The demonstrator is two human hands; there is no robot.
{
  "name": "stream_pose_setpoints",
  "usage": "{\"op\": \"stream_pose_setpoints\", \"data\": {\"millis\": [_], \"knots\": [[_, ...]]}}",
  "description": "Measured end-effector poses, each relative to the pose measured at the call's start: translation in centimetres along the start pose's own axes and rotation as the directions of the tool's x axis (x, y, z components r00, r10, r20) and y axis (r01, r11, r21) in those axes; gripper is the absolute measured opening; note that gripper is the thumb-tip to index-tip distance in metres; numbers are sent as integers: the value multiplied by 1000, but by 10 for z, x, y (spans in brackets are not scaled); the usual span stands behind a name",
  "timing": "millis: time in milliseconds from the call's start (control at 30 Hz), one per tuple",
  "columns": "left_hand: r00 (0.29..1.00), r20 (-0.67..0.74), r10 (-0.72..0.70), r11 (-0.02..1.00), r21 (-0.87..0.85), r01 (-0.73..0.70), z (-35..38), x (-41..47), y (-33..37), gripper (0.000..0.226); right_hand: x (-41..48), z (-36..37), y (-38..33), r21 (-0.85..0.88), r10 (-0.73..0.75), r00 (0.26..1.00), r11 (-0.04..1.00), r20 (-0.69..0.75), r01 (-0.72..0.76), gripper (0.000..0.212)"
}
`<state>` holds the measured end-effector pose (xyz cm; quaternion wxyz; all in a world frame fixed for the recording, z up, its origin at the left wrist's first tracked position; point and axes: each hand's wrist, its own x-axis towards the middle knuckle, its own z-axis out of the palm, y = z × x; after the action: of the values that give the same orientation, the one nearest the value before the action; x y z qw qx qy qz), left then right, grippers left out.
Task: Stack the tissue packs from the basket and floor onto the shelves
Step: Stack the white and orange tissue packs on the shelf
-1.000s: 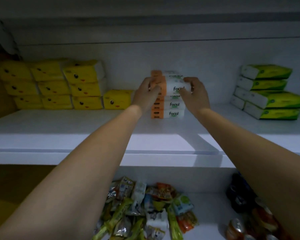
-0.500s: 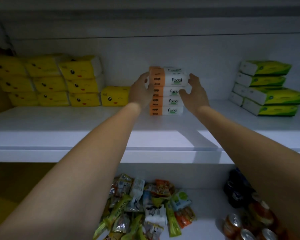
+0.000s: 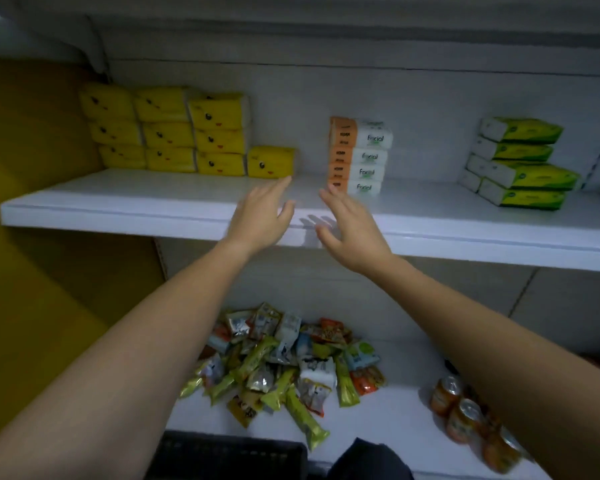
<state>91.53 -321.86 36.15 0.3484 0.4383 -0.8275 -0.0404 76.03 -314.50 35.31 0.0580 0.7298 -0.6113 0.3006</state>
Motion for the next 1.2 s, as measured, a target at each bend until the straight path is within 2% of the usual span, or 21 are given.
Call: {"op": "stream_pose_setpoints", "data": {"millis": [133, 267, 400, 467, 567, 733, 867, 967, 1033, 1133, 1200], "knots": [[1000, -16, -12, 992, 124, 13, -22, -84, -37, 50, -37, 43, -56, 44, -95, 991, 995, 98, 91, 56], [988, 36, -152, 973, 183, 143, -23, -175, -81, 52, -83, 104, -105, 107, -180, 963, 981, 202, 161, 56], [926, 169, -337, 927, 232, 295, -2, -263, -125, 55, -143, 174, -137, 159, -204, 905, 975, 372, 155, 55], [879, 227, -420, 901, 219, 374, 15, -300, -142, 61, -175, 210, -143, 195, -213, 871, 971, 443, 138, 63], [793, 329, -512, 859, 203, 470, 49, -352, -161, 60, -224, 259, -141, 201, -143, 788, 979, 598, 26, 59], [517, 583, -627, 729, 205, 653, 115, -428, -177, 57, -300, 319, -112, 118, 53, 553, 956, 832, -269, 57], [337, 706, -623, 638, 209, 741, 168, -463, -190, 56, -339, 358, -86, -2, 229, 391, 865, 892, -501, 55], [217, 782, -584, 593, 228, 772, 209, -481, -204, 55, -359, 385, -69, -100, 317, 278, 802, 907, -589, 55], [168, 823, -542, 600, 238, 764, 235, -489, -209, 53, -369, 402, -61, -153, 363, 184, 725, 914, -672, 54], [158, 864, -477, 629, 210, 749, 274, -501, -212, 53, -384, 430, -50, -185, 457, 139, 594, 879, -783, 45], [137, 893, -428, 617, 178, 766, 300, -512, -213, 54, -391, 450, -41, -200, 502, 102, 512, 859, -835, 48]]}}
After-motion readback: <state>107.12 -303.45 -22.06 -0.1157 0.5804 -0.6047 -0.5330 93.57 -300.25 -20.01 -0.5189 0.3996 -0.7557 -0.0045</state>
